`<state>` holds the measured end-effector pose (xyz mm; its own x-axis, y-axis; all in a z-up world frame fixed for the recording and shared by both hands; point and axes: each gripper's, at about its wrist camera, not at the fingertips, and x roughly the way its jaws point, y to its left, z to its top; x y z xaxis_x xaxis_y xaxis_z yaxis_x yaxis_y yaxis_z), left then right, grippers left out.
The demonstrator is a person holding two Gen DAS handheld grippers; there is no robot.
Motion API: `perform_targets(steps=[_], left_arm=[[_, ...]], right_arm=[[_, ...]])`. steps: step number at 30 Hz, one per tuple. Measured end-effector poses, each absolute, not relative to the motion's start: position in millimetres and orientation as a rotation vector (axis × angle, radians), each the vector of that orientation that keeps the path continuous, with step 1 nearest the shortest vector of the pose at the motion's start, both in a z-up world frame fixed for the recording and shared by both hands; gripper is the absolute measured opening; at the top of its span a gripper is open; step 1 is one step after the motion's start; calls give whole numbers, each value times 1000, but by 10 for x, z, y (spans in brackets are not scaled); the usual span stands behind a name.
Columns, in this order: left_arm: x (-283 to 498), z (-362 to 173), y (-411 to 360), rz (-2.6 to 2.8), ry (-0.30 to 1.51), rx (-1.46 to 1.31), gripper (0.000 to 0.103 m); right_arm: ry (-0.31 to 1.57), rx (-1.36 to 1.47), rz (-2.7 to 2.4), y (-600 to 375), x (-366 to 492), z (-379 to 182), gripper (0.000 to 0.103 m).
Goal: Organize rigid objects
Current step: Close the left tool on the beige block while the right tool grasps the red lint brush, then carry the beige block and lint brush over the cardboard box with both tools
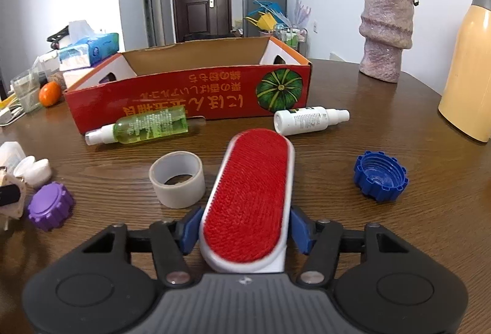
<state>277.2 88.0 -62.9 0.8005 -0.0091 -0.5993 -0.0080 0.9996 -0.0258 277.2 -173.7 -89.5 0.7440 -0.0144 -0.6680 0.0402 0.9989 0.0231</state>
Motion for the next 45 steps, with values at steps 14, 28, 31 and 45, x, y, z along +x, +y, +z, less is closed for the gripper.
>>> perform_targets(steps=[14,28,31,45], left_arm=[[2615,-542,818,30,597,-69,32],[2600,-248,480,-24,544,-66,32],[2636,-148,391,-32,528,-69,32],[3081,203,18,-31,472,-105,32]], right_arm=[[676,40,5,-1740,2617,-800,55],[603,36,25,-1811,2573,-520,55],[582,27,28,-1829,2610,-439,55],[511,12,48,-1771,2995,-115,55]])
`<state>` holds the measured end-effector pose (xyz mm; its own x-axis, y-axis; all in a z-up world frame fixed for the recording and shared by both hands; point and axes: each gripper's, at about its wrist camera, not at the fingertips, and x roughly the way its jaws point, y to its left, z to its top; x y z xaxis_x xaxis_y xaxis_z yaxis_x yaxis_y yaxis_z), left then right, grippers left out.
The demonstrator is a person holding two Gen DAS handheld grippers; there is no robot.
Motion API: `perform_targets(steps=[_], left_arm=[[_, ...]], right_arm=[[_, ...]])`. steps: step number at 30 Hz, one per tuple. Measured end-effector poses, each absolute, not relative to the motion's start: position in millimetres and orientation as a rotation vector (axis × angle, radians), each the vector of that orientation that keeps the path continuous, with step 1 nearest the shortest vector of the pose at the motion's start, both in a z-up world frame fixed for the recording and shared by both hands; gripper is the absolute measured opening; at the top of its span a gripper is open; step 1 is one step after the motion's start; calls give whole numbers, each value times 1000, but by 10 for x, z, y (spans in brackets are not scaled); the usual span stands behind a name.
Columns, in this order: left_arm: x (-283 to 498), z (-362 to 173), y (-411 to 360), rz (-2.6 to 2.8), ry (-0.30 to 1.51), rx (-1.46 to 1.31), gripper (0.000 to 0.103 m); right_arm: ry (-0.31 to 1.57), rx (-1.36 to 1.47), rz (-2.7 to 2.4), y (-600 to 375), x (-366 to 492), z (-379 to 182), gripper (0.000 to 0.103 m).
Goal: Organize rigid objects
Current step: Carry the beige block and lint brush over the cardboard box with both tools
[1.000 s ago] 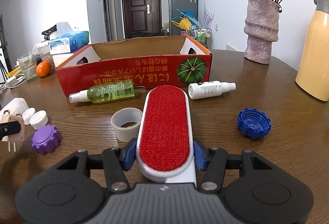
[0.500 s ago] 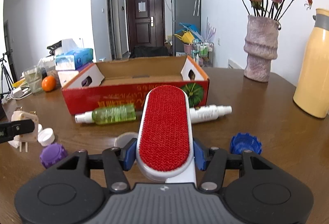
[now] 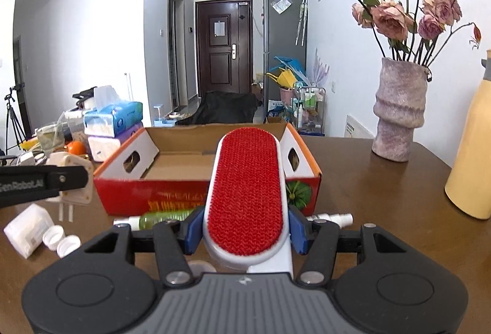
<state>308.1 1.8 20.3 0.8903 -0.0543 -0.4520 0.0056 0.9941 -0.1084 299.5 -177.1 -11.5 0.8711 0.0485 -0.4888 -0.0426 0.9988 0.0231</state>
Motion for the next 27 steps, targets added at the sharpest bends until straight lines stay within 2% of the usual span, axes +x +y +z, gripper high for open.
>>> perform_targets(steps=[27], left_arm=[[4186,189,-102,21,485,-134,32]], right_arm=[[494,41,48,-1717,4032,-75,55]])
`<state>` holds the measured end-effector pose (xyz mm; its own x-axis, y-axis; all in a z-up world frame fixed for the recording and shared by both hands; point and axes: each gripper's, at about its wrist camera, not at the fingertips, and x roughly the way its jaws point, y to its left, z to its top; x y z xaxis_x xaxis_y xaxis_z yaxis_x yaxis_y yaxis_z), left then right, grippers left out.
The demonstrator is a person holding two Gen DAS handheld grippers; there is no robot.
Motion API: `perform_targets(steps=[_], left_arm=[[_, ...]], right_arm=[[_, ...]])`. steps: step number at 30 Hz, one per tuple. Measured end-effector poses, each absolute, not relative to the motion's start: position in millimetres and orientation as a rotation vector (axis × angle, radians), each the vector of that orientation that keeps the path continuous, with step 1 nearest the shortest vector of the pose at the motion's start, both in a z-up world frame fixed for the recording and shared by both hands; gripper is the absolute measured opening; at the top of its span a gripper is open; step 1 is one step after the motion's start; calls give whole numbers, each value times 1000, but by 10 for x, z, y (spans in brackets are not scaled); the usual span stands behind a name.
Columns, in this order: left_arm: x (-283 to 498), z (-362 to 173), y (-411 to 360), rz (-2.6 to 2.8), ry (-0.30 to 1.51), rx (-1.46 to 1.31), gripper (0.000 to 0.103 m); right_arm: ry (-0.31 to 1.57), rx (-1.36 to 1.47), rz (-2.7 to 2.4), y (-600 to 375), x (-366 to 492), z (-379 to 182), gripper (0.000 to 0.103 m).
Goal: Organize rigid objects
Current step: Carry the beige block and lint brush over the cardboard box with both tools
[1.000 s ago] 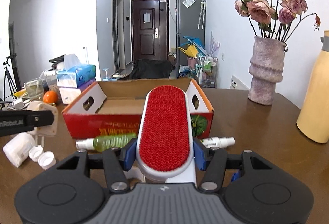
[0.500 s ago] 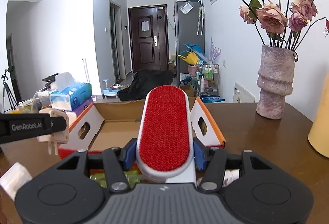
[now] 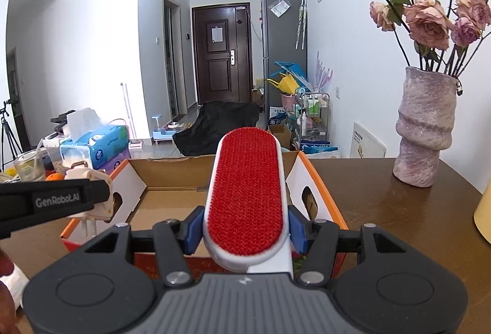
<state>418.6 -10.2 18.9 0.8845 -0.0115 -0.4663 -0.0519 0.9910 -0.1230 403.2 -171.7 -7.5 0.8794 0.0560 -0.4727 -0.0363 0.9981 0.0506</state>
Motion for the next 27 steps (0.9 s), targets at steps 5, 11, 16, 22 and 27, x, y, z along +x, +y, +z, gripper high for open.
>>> perform_targets(steps=[5,11,16,22,27], left_arm=[[4365,149,-135,24,499,-129,32],[4555,116,-165,24,505,-119,32],[4721,84,-168,26,515,-110,32],[4927,36,-160,35,527,-92,32],[5049,5,-153,41,534,-77,32]], right_arm=[[495,35,47,-1713,4188,-79,55],[508,23,54,-1695,4398,-112,55],[525,9,65,-1659,4572,-152,55],[551,6,74,-1637,4799,-197,55],[574,5,85,-1650,4968,-238,55]])
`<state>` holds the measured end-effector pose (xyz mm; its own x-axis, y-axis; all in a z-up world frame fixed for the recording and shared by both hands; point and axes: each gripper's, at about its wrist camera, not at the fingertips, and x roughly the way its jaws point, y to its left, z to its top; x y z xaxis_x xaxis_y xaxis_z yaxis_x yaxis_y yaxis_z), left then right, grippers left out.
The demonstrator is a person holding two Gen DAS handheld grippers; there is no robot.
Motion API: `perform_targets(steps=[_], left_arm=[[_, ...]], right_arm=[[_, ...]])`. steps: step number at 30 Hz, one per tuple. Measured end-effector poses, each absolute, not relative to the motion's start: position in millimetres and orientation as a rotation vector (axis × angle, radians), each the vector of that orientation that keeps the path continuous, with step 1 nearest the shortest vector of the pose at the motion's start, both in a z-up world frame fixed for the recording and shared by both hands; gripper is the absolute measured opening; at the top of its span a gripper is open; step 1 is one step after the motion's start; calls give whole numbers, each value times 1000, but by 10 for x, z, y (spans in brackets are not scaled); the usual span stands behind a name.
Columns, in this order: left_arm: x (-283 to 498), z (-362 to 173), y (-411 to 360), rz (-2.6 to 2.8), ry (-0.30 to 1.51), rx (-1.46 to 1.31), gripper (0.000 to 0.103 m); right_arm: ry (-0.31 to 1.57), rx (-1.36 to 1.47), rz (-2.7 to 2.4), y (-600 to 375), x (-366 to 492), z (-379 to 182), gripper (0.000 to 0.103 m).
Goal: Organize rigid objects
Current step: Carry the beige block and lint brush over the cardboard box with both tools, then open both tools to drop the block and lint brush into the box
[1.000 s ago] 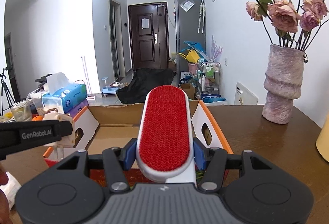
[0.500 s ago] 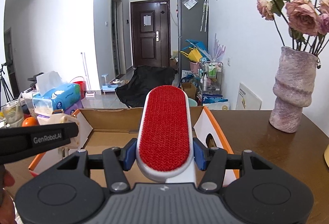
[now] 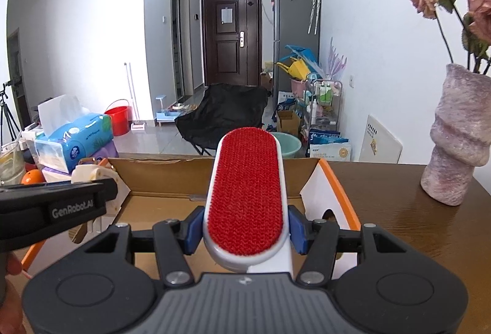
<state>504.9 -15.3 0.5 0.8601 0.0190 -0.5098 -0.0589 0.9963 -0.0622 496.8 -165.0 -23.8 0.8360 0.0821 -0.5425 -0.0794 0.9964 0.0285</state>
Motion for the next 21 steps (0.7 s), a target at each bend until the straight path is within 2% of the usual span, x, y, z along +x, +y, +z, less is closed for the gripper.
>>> perform_targets(steps=[21], left_arm=[[5335,-216,-86,69,621,-41,35]], right_arm=[[654,-34,85,-1631,5202,-344,57]])
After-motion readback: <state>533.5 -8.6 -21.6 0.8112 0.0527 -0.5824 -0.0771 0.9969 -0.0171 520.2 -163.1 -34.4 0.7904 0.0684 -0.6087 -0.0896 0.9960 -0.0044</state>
